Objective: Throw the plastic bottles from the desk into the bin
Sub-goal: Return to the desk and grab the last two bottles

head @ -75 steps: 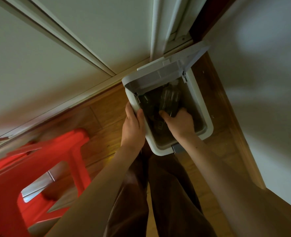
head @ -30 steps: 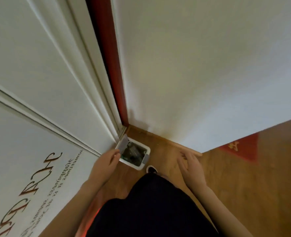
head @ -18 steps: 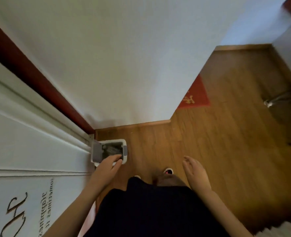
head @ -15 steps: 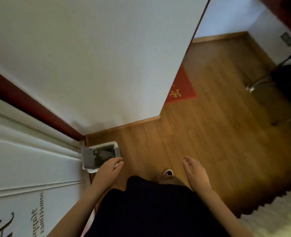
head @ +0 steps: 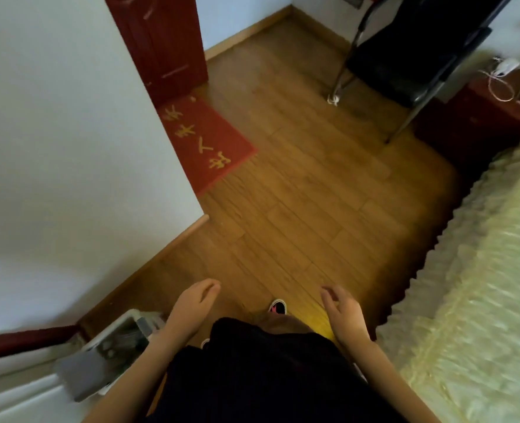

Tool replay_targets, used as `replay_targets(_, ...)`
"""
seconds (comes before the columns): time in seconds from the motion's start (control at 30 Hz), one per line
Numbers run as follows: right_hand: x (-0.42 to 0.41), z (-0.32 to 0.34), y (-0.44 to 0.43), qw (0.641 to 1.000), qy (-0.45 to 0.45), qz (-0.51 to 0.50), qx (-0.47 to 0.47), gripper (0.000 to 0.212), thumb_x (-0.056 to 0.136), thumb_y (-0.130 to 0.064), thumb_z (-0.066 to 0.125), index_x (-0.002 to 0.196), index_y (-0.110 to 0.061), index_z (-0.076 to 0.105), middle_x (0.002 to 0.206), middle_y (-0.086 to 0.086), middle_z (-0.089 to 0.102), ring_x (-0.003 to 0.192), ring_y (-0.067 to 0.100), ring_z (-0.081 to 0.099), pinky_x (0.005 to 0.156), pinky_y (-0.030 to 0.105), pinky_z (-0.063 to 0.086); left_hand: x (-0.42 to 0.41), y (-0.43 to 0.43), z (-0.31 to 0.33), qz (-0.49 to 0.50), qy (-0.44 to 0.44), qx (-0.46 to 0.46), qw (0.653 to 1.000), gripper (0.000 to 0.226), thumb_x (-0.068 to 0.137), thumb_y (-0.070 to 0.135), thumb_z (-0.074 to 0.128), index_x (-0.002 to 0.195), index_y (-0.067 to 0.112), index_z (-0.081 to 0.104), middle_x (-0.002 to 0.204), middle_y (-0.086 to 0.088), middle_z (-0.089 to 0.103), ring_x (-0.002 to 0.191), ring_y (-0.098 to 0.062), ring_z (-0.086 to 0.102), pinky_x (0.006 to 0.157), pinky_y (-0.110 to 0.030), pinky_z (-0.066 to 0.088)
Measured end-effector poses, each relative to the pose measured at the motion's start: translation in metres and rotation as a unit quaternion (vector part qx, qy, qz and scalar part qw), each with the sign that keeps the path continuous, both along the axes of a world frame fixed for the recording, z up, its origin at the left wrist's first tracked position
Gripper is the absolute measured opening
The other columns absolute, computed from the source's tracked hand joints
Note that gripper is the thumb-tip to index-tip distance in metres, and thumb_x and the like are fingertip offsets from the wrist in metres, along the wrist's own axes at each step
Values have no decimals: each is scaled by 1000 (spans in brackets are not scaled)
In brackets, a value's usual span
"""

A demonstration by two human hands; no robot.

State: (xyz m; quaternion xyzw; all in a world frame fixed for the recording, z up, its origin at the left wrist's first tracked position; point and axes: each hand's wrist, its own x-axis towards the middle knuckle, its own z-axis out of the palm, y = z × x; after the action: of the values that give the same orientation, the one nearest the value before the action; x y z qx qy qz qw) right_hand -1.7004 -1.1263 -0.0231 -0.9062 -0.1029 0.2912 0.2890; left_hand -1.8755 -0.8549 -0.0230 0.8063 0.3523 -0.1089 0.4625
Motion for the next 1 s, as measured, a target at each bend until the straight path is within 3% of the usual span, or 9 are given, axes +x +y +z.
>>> replay_targets(0.13,47,-5,-12,999,14,-43,19,28,99,-34,49,116,-18,64,108,-1,67,103,15,61,85,30,49,62,-16,-3,-20,1,-4,1000,21,99,28,45,110,25,63,102,10,65,96,-3,59,75,-8,39)
replay_targets(0.3,118,6,3,997,20,-54,45,28,99,-35,48,114,-18,64,104,-1,67,100,15,61,85,32,50,123,3,5,30,2,-1,1000,24,99,24,47,110,16,67,103,4,68,98,-13,61,82,-24,43)
replay_targets(0.43,186,9,34,996,22,-45,72,28,99,-36,48,114,-19,64,104,-3,66,99,11,60,85,29,50,171,33,10,70,-8,-17,997,17,99,20,47,100,25,63,96,11,65,94,-12,59,76,-21,42)
replay_targets(0.6,282,-6,85,996,10,-34,76,29,99,-38,48,114,-20,64,105,-4,66,98,11,60,84,28,49,250,74,-9,100,7,-22,995,24,99,22,47,115,16,64,109,0,63,107,-26,59,87,-30,43)
replay_targets(0.73,373,-7,131,996,8,-39,75,30,99,-37,48,117,-19,64,108,-3,66,100,11,60,86,28,50,348,119,-14,113,-9,-38,993,20,100,22,45,95,24,64,99,0,66,97,-23,60,77,-26,45)
replay_targets(0.87,466,6,173,995,4,-66,77,29,99,-37,49,117,-19,63,109,-2,66,100,11,60,85,26,47,464,182,-2,86,-18,-68,994,23,100,30,45,99,25,67,101,3,71,99,-17,63,91,-42,47)
replay_targets(1.0,551,18,204,995,-10,-73,71,28,99,-33,50,116,-17,65,107,-2,67,97,10,60,75,17,44,582,234,24,53,-49,-71,995,26,100,32,43,109,24,65,105,5,70,103,-15,63,94,-41,48)
